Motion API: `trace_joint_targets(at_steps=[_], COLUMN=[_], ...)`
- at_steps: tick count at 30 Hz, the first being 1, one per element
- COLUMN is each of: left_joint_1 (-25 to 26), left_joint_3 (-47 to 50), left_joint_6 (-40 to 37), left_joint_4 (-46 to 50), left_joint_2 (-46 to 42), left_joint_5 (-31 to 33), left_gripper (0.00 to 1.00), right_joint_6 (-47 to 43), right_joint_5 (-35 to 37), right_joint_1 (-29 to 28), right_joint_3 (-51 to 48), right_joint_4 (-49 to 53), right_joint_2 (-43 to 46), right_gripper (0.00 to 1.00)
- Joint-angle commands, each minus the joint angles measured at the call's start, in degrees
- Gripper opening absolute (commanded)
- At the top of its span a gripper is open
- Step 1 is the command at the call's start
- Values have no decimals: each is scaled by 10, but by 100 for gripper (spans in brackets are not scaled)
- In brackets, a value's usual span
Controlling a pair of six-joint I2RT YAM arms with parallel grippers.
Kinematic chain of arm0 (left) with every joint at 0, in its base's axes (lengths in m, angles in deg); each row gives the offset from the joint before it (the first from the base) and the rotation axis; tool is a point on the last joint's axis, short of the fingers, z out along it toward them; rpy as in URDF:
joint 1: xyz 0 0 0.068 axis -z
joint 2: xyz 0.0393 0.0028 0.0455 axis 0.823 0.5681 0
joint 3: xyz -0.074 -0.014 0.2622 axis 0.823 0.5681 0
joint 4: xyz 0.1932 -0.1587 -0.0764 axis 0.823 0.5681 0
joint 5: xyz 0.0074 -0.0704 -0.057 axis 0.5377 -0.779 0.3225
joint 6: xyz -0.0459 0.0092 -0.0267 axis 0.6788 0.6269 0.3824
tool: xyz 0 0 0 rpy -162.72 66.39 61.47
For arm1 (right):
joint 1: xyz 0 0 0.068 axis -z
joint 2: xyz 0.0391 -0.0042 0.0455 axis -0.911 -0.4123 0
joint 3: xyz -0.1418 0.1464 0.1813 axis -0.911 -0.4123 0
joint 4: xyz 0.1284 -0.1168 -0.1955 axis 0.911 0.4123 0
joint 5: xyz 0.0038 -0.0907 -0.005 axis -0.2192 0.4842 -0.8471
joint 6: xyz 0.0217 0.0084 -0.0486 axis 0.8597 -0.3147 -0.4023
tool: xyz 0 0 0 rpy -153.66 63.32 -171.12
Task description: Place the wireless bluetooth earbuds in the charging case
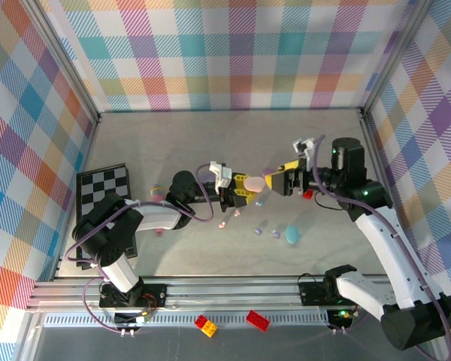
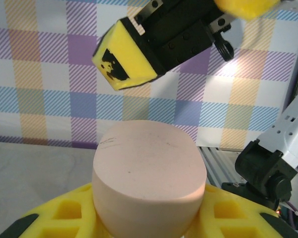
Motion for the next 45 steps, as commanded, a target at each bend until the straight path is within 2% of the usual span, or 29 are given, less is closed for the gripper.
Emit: trace_joint_targets(at_steps=[1, 5, 13, 25, 36, 45], left_joint_1=[-6, -7, -8, -8, -8, -11], left_joint_3=[12, 17, 12, 7, 13, 24], left_joint_6=[20, 24, 39, 62, 45, 35], left_joint_4=[-30, -30, -30, -31, -31, -31], left_joint_2=[-24, -27, -28, -37, -32, -35], left_joint_5=[-27, -31, -28, -29, -31, -24], left_gripper=[33, 33, 33, 33, 33, 33], right_joint_6=[-195, -214, -229, -222, -171, -135], right_joint_5=[87, 114, 148, 208, 226, 234], right_joint_1=[-46, -90, -118, -125, -125, -125], right_joint_3=[16, 25, 35, 37, 27, 40], right_joint_4=[53, 34, 41, 11, -77, -98], right_joint_2=[2, -12, -47, -54, -39, -47], right_gripper=[83, 83, 84, 84, 84, 83])
